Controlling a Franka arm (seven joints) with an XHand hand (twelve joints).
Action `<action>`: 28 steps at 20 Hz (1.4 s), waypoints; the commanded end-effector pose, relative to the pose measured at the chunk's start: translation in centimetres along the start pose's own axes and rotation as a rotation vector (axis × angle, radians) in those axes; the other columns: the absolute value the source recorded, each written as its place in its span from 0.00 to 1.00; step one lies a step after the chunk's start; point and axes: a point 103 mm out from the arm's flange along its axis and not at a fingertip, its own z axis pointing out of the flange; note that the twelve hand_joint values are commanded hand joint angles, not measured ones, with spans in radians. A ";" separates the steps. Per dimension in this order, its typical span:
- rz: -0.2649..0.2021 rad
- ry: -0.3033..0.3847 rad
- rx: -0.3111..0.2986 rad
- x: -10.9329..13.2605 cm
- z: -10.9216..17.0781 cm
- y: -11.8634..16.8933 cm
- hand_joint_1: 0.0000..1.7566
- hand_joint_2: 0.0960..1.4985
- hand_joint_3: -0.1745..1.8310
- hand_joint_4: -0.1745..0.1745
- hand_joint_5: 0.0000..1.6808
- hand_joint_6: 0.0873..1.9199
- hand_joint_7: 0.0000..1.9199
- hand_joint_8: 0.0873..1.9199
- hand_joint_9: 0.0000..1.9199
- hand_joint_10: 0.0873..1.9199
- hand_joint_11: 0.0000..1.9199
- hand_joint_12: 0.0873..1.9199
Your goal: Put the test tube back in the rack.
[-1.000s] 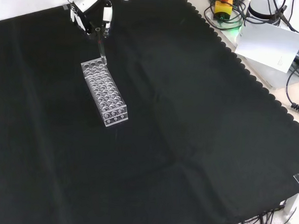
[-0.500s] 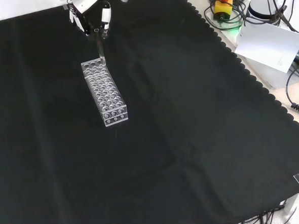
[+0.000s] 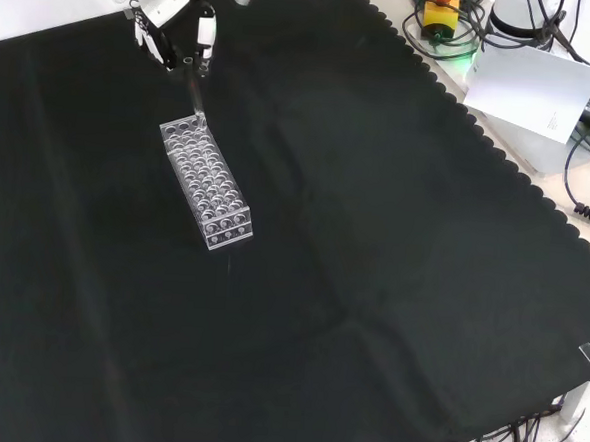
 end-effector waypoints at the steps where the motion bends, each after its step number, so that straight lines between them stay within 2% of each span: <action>1: 0.003 0.003 0.004 -0.1 0.1 0.2 0.81 0.62 0.09 0.00 0.79 0.05 0.70 0.37 0.71 0.06 0.42 0.60; 7: 0.010 0.010 0.015 -0.2 0.0 0.6 0.81 0.62 0.09 0.00 0.79 0.05 0.70 0.37 0.71 0.06 0.42 0.60; 9: 0.002 0.016 0.032 -0.5 0.0 1.6 0.81 0.62 0.09 0.00 0.79 0.05 0.70 0.37 0.71 0.06 0.42 0.60; 12: 0.001 0.010 0.011 -0.6 0.2 1.9 0.81 0.62 0.09 0.00 0.79 0.05 0.70 0.37 0.71 0.06 0.42 0.60; 17: -0.013 0.017 0.025 -0.5 1.5 2.7 0.81 0.62 0.09 0.00 0.79 0.05 0.70 0.37 0.71 0.06 0.42 0.60; 28: -0.024 0.025 0.039 -0.2 2.5 2.7 0.81 0.62 0.09 0.00 0.79 0.05 0.70 0.37 0.71 0.06 0.42 0.60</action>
